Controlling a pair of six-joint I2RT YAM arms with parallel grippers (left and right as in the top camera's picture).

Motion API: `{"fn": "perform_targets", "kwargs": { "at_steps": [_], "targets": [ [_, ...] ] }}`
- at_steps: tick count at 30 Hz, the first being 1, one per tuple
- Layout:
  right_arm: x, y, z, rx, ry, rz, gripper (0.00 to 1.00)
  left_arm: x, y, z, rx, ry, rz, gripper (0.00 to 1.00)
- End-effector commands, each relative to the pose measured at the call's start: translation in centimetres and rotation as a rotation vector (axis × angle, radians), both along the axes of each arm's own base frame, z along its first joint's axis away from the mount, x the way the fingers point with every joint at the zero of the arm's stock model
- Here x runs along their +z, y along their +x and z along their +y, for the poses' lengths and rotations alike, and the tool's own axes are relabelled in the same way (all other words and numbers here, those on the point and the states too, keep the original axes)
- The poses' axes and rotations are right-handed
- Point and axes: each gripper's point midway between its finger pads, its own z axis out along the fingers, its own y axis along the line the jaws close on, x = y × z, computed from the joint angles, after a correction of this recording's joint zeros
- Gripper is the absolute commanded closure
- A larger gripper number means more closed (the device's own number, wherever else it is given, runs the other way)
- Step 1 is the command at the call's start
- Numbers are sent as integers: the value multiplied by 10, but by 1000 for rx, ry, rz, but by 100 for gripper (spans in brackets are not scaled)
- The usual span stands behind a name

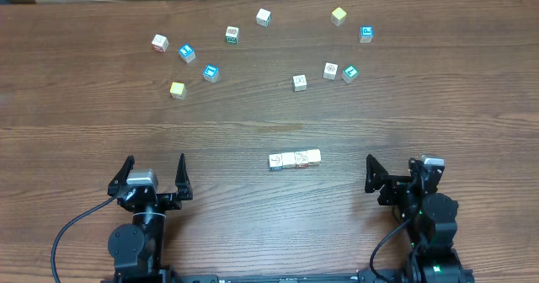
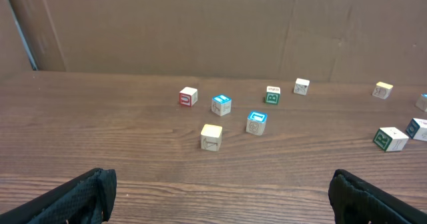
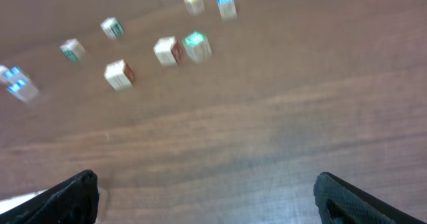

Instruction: Form a horizontal line

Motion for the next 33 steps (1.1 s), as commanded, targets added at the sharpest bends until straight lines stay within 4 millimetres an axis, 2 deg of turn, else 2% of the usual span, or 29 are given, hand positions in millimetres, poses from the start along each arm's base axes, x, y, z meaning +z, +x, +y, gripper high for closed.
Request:
{"fn": "perform_targets", "kwargs": {
  "at_steps": [1,10,16,20,24,33],
  "targets": [
    [11,0,2,15,-7,-61,0,0,0,0,1,23,-5,0],
    [19,0,2,16,-9,-94,0,0,0,0,1,23,-5,0],
    [55,-3,2,18,-13,-251,0,0,0,0,1,23,-5,0],
    [70,-6,7,46,-56,-321,0,0,0,0,1,23,-5,0],
    [74,-8,12,79,-111,-351,0,0,0,0,1,23,-5,0],
    [76,-8,11,77,-138,-359,0,0,0,0,1,23,-5,0]
  ]
}}
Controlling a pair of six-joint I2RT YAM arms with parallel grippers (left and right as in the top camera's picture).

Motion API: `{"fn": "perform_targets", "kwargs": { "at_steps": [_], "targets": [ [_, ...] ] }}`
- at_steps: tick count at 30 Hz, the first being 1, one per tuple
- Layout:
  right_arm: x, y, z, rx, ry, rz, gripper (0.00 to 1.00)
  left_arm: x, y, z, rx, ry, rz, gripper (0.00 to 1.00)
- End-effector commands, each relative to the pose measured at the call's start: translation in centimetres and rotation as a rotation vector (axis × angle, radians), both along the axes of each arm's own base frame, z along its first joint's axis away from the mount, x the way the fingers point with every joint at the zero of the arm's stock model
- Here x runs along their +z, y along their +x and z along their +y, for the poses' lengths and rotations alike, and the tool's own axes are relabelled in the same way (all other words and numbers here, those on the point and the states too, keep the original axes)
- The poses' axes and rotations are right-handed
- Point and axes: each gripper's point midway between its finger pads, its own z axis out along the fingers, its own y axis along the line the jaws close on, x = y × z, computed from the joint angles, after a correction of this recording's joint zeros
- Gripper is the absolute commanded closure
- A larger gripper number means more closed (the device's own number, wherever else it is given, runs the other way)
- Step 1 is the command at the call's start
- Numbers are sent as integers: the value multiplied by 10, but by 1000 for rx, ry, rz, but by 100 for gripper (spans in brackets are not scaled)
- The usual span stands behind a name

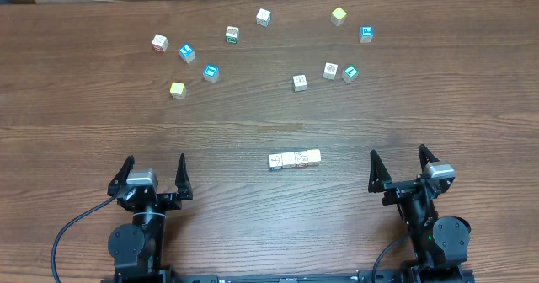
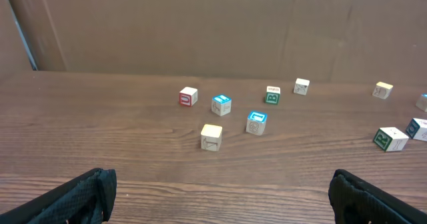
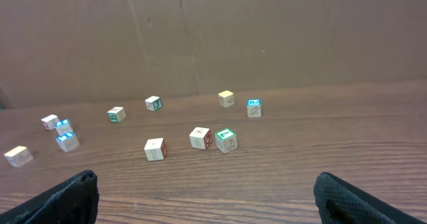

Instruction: Form a horizontal line

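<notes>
Three pale cubes (image 1: 295,159) sit side by side in a short left-right row at the table's middle front. Several more small lettered cubes lie scattered across the far half: a yellow one (image 1: 177,89), a blue-faced one (image 1: 210,72), a red-marked one (image 1: 299,82) and a green-faced one (image 1: 349,73). My left gripper (image 1: 154,175) rests open at the front left, well short of the row. My right gripper (image 1: 399,169) rests open at the front right, with nothing between its fingers. In the right wrist view the red-marked cube (image 3: 155,149) lies far ahead.
A brown cardboard wall (image 2: 200,24) closes off the far side of the wooden table (image 1: 84,140). The table's front edge lies just behind both arm bases.
My right arm has turned from facing left toward the row to facing straight ahead, and its gripper now sits a little further right. The left arm and all cubes are unchanged.
</notes>
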Motion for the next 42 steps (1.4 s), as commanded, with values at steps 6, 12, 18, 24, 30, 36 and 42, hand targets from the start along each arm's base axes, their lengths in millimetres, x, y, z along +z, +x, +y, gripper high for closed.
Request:
{"fn": "perform_targets", "kwargs": {
  "at_steps": [6,12,18,24,30,36,42],
  "targets": [
    [-1,0,1,4,-57,-16,0,0,0,0,1,23,-5,1],
    [-1,0,1,2,-70,-19,0,0,0,0,1,23,-5,1],
    [0,0,0,1,-70,-21,0,0,0,0,1,23,-5,0],
    [0,0,0,1,-70,-21,0,0,0,0,1,23,-5,0],
    [0,0,0,1,-70,-21,0,0,0,0,1,23,-5,0],
    [0,0,0,1,-70,-21,0,0,0,0,1,23,-5,1],
    [0,0,0,2,-70,-21,0,0,0,0,1,23,-5,0]
  ]
}}
